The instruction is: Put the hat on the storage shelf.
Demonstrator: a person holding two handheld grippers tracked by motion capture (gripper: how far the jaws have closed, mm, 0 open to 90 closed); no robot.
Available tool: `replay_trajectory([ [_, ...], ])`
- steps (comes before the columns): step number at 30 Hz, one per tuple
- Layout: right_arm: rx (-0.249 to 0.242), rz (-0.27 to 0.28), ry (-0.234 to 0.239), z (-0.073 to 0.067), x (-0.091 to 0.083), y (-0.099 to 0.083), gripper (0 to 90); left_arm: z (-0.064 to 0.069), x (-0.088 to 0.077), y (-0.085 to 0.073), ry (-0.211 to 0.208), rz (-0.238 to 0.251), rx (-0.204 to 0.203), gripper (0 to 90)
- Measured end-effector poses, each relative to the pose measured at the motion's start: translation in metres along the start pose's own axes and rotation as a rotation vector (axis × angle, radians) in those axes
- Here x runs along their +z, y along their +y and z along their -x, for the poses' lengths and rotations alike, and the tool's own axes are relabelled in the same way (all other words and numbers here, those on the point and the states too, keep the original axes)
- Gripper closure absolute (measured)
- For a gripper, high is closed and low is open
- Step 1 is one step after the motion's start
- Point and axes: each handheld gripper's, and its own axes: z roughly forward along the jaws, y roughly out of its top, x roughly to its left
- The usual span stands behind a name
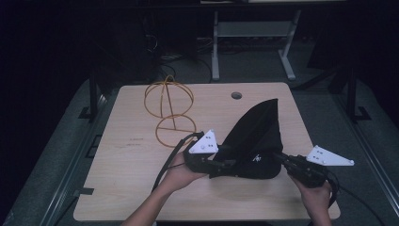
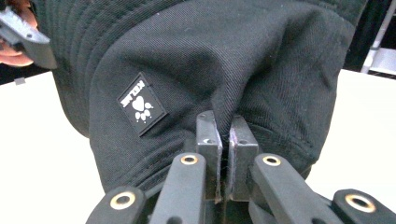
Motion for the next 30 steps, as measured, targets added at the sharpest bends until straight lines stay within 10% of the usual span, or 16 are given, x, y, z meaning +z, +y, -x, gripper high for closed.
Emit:
replay_trajectory([
  [30,-0.052,0.033,-0.007,-0.001,-0.011,0.065,86.5,0.000,-0.057,-0.085,0.161,-0.045,-0.119,34.2],
])
